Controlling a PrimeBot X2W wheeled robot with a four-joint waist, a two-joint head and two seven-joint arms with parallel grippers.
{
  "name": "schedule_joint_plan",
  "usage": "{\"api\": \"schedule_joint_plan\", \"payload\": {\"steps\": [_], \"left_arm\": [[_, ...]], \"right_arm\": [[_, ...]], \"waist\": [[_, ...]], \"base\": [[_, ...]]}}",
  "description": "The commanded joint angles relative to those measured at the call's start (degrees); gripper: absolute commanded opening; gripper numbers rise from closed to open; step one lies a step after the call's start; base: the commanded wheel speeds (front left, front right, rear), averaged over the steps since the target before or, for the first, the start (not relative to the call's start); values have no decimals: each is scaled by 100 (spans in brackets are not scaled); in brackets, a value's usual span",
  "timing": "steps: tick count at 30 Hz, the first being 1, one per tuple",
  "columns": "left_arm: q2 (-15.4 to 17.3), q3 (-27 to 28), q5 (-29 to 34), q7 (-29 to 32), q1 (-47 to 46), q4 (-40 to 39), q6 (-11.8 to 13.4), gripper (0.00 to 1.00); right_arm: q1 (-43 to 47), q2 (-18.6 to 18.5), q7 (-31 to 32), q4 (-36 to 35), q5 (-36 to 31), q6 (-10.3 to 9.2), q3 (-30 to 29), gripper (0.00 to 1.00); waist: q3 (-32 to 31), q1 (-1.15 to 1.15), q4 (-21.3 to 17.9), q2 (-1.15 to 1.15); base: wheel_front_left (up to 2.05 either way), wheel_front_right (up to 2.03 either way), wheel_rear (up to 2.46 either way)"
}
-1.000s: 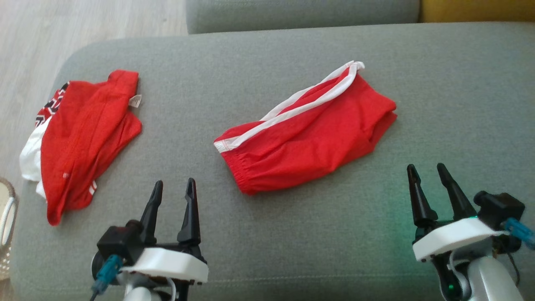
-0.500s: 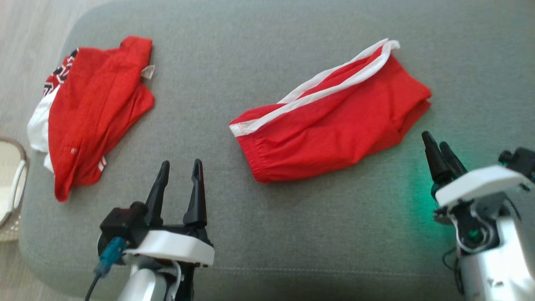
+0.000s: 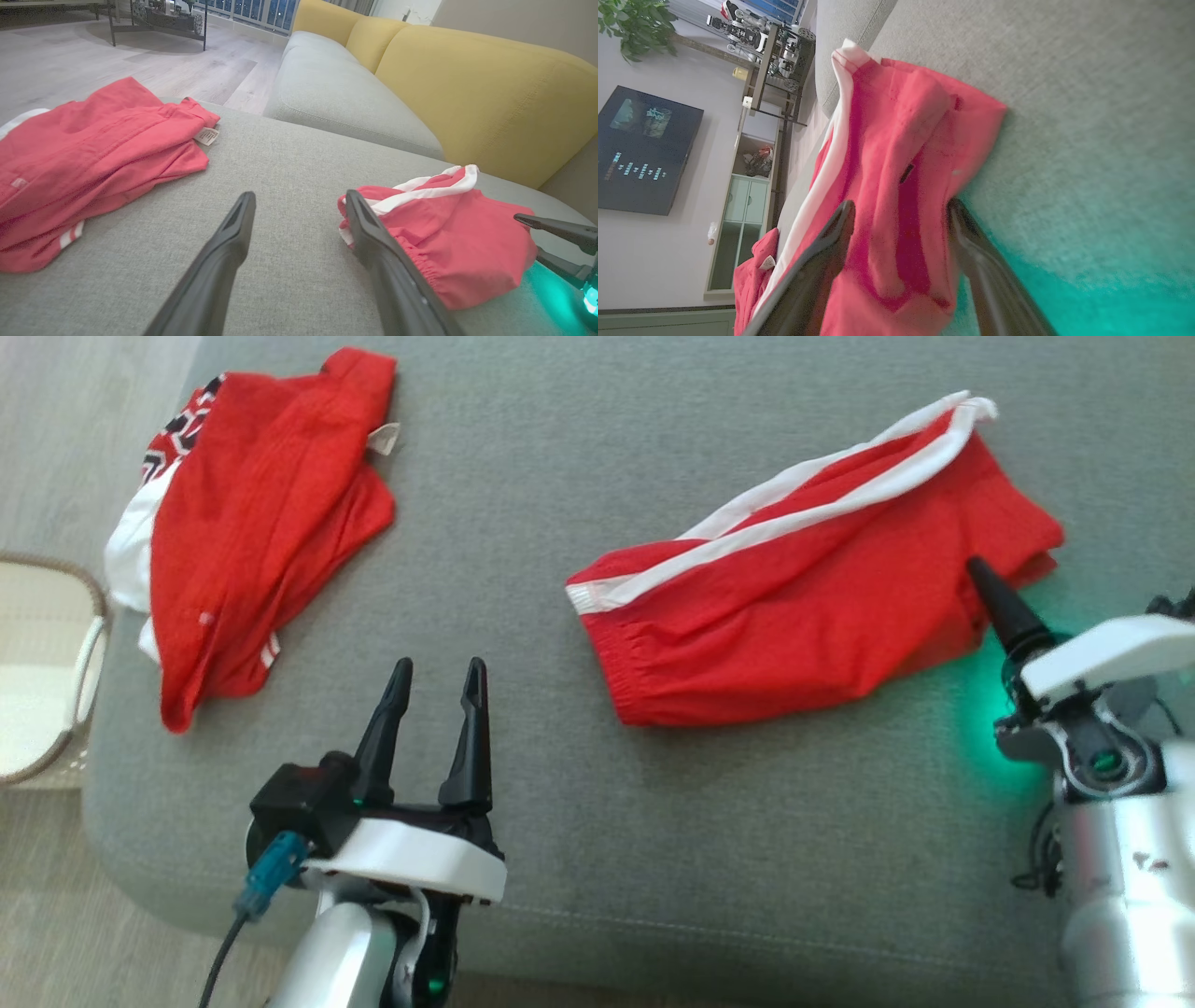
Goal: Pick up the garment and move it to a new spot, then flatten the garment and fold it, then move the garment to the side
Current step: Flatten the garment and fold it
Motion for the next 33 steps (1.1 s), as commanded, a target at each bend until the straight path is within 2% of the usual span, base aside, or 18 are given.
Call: {"api": "schedule_joint_plan", "payload": {"steps": [1, 9, 21, 22, 23, 33], "left_arm": [[5, 152, -48, -34, -182, -174, 28, 100], [5, 115, -110, -34, -218, -147, 58, 100], [5, 102, -182, -34, -243, -351, -81, 100], [5, 92, -187, -34, -241, -343, -86, 100], [5, 83, -187, -34, -238, -333, -92, 100], [5, 128, -196, -34, -199, -242, -133, 100]], "right_arm": [[-199, 60, 75, -56, 60, -1, 92, 100], [-590, 16, 265, 547, -182, -1, -124, 100], [-1115, -126, 58, 1228, -838, -1, 116, 100], [-1136, -151, 30, 1248, -896, -1, 190, 46], [-1147, -166, -22, 1264, -927, -1, 237, 0], [-1212, -155, -861, 1261, -904, -1, 410, 0]], "waist": [[48, 0, 76, 0], [110, 0, 261, 0], [220, 0, 351, 0], [221, 0, 353, 0], [220, 0, 351, 0], [59, 0, 105, 0]], "base": [[0, 0, 0], [0, 0, 0], [0, 0, 0], [0, 0, 0], [0, 0, 0], [0, 0, 0]]}}
